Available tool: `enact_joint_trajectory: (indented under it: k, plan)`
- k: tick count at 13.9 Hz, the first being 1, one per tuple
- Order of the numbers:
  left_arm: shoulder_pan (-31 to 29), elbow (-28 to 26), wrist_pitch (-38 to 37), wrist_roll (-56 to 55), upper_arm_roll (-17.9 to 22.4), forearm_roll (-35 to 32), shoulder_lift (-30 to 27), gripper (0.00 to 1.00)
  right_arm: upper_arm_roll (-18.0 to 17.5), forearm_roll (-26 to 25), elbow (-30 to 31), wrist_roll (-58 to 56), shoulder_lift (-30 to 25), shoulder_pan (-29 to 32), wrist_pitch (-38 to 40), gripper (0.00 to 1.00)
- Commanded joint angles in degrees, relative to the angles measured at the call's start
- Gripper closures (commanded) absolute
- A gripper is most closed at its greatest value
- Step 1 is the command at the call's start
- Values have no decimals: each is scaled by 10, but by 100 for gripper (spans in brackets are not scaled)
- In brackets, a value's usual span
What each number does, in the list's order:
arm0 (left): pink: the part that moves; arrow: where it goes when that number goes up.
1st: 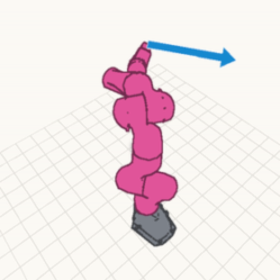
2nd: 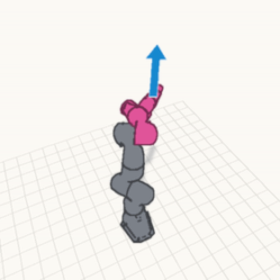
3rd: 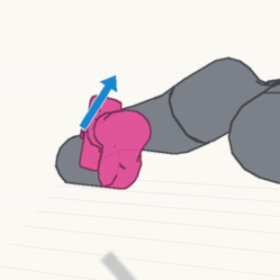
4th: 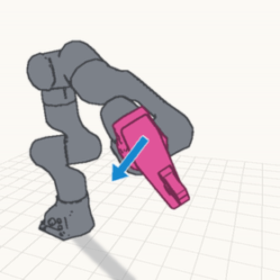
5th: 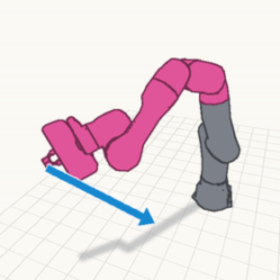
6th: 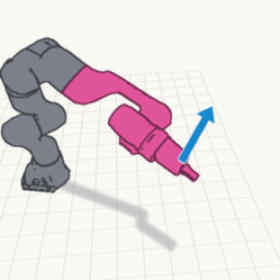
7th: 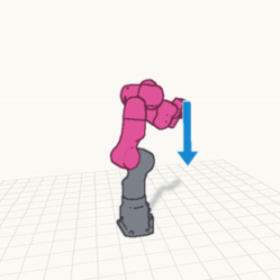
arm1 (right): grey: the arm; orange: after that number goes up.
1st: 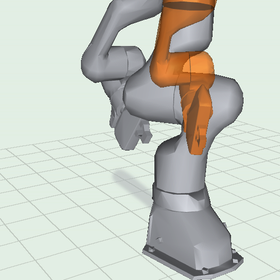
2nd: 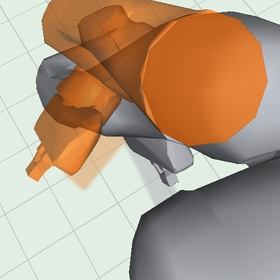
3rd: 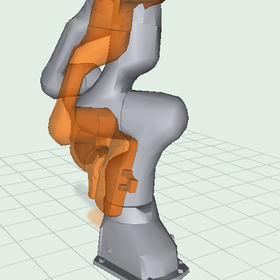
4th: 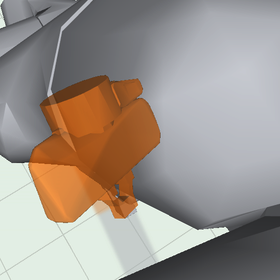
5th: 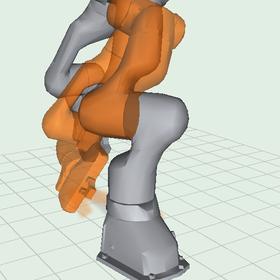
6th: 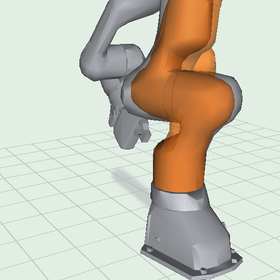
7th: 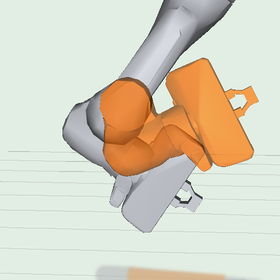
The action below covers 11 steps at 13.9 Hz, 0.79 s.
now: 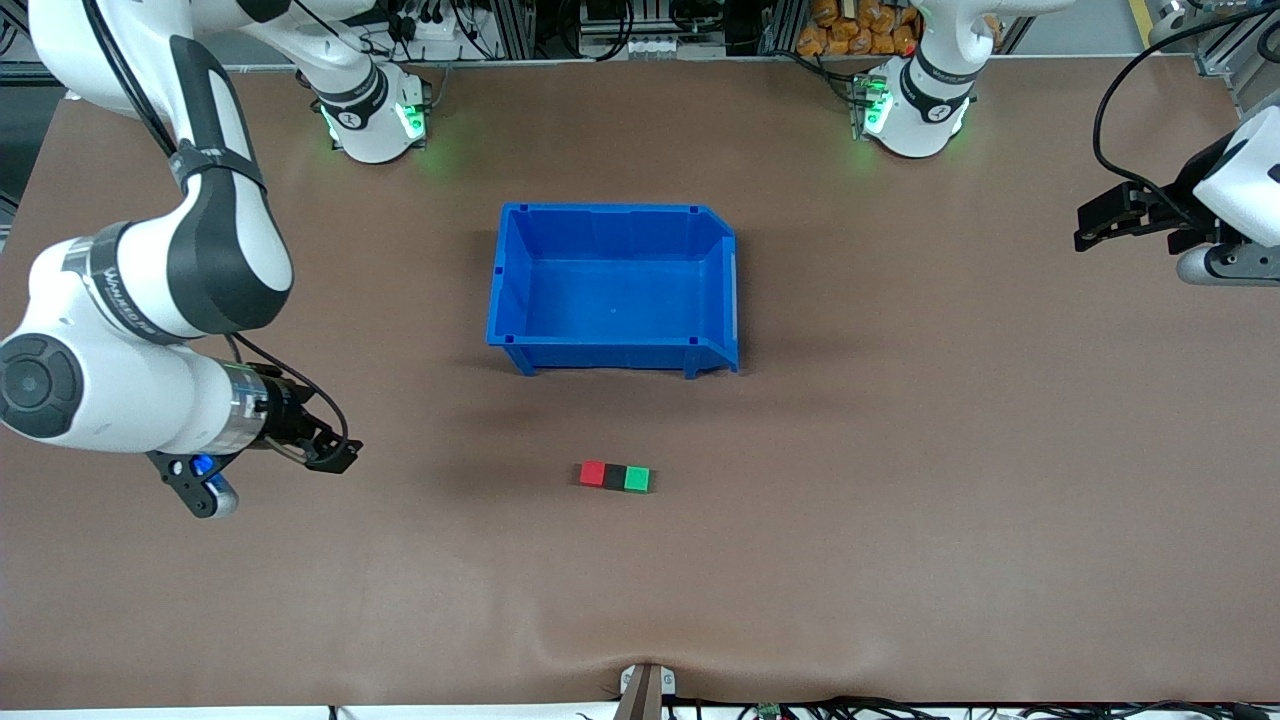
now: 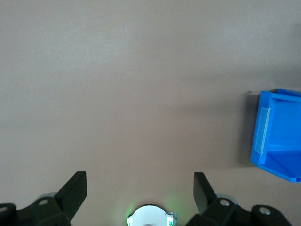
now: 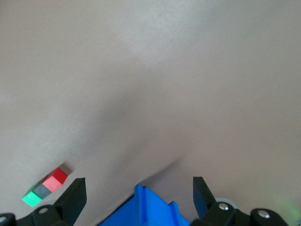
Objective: Attach green and red cubes to black cube
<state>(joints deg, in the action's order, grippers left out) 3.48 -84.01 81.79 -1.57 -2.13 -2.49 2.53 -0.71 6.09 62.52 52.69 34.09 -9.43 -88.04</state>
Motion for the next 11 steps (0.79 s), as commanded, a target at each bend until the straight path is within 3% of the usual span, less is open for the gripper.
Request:
enact_joint_trajectory:
  k: [1,11]
  plan:
    - [-1,0,-8,-3,-2,6,-9,0,-8,-9,18,-47,-31,21,22,0]
    - [-1,0,-8,-3,-2,6,-9,0,-7,-10,19,-201,-68,69,59,0]
